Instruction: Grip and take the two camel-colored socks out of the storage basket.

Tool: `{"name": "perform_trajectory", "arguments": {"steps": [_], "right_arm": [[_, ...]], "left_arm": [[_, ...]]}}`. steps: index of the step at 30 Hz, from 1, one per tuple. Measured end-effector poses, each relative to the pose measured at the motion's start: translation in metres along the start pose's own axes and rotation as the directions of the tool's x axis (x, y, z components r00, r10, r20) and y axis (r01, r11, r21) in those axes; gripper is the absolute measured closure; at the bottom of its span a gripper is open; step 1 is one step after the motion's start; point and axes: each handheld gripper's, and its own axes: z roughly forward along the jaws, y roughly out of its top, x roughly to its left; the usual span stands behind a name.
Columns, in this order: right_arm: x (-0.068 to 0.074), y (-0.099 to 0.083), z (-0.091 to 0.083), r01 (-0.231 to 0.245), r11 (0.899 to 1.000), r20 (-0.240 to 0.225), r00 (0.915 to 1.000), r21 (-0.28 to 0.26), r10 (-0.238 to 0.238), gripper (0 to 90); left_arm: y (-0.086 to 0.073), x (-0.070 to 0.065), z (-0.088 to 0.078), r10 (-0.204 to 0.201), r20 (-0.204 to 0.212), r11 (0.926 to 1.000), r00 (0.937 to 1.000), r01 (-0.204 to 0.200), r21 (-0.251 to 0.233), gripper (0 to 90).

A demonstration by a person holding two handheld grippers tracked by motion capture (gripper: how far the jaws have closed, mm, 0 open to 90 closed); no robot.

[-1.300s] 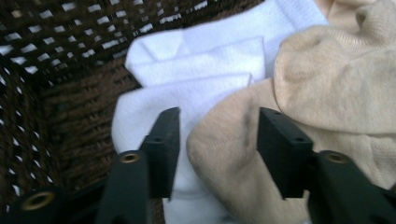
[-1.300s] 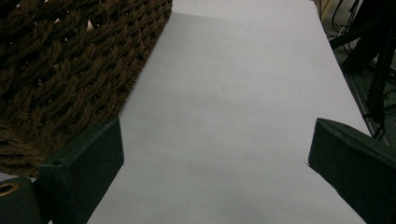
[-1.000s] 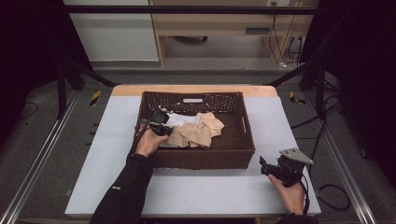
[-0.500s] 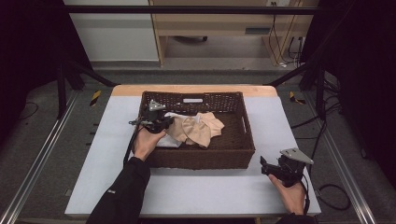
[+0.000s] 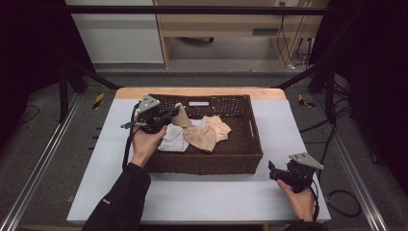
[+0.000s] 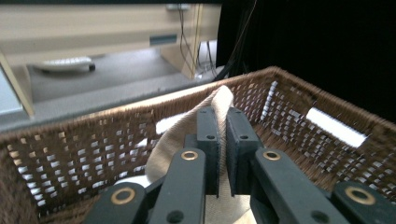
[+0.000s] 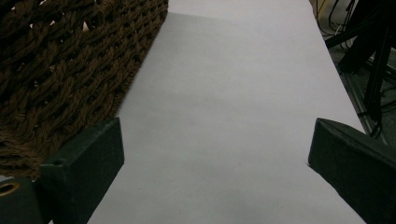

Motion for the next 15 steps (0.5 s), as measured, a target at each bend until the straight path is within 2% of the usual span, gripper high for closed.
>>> {"name": "perform_trajectory", "arguments": {"steps": [2,7,10,15], "right_arm": [[0.000,0.000,0.000,0.000,1.000,0.001,1.0000,-0.001,0.000,3.8],[-0.001,0.000,0.000,0.003,1.000,0.005,1.0000,-0.006,-0.003,3.8],[0.000,0.000,-0.001,-0.002,1.000,0.005,1.0000,-0.006,0.002,3.8],[-0.001,0.000,-0.002,-0.007,1.000,0.006,1.0000,-0.007,0.007,3.8]], "left_arm": [[0.007,-0.008,-0.010,0.004,0.016,0.9995,0.9999,-0.003,-0.032,84.7],[0.014,-0.021,-0.023,0.024,0.043,0.9974,0.9988,-0.021,-0.069,84.6],[0.018,-0.032,-0.036,0.044,0.059,0.9956,0.9973,-0.039,-0.085,84.7],[0.020,-0.042,-0.050,0.054,0.081,0.9935,0.9953,-0.045,-0.105,84.7]]}}
